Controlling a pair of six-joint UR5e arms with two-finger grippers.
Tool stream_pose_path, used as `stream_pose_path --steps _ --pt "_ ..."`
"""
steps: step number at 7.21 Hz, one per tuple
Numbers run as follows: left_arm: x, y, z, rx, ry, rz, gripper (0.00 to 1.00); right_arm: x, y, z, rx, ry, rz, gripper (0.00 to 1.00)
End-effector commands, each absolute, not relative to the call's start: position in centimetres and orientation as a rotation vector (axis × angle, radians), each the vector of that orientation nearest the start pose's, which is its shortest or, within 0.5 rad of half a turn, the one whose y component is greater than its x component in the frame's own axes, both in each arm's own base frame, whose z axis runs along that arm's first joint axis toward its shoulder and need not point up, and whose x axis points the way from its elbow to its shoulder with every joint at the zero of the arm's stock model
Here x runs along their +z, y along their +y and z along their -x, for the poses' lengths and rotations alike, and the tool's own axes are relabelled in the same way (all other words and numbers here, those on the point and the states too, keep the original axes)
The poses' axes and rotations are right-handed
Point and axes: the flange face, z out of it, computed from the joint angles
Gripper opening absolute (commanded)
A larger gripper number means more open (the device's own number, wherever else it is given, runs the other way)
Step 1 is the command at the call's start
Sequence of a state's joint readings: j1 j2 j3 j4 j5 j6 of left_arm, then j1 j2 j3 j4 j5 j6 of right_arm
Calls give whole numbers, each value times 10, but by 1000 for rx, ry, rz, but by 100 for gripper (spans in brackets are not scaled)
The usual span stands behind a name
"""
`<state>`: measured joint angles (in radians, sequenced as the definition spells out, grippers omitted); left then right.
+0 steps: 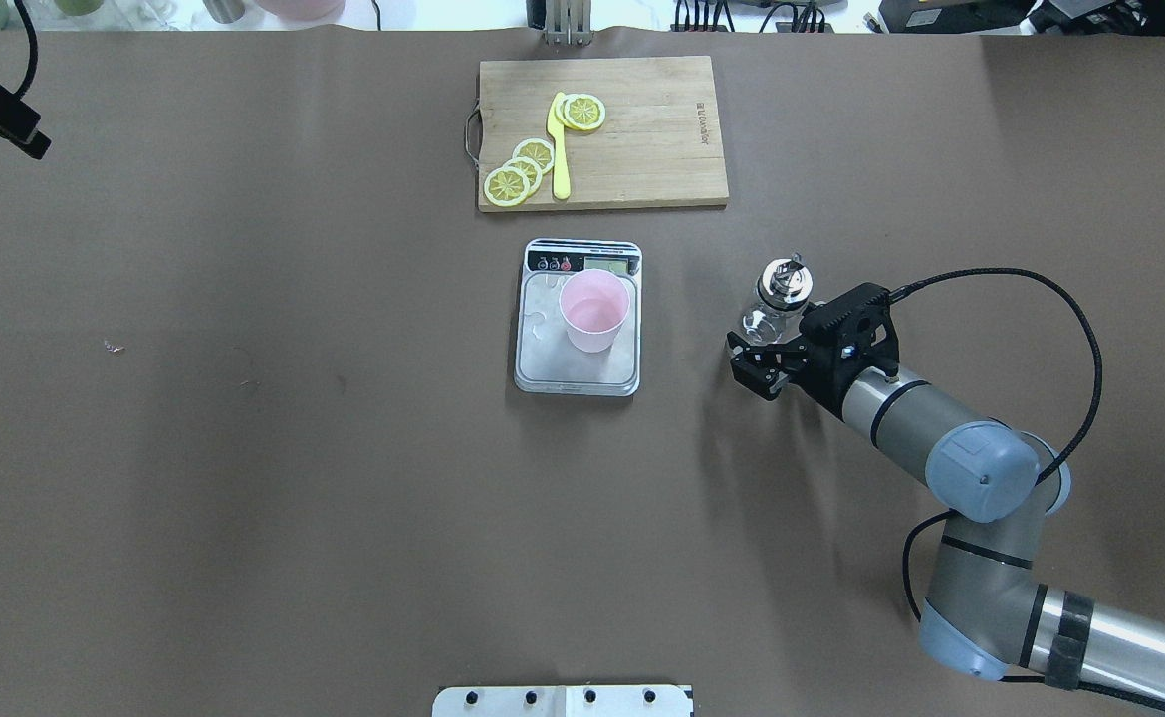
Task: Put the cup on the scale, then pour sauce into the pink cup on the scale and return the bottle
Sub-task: 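Close the right gripper around the glass sauce dispenser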
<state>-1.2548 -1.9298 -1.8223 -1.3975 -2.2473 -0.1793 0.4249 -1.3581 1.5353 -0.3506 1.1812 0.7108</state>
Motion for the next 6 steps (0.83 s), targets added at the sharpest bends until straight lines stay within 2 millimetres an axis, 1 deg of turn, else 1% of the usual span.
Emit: stream_pose_path --steps 1,3,4,6 --pt "364 -586 -117 277 750 -245 99 441 -401 469 -84 -914 -1088 99" --pt "364 -586 -117 277 750 -245 99 431 -402 472 -84 -928 -1102 99" --pt "364 -587 -117 277 750 -243 99 433 -403 471 -92 -921 -1105 99" --pt "364 -587 -117 277 750 -243 99 428 -408 469 -78 -929 -1111 99"
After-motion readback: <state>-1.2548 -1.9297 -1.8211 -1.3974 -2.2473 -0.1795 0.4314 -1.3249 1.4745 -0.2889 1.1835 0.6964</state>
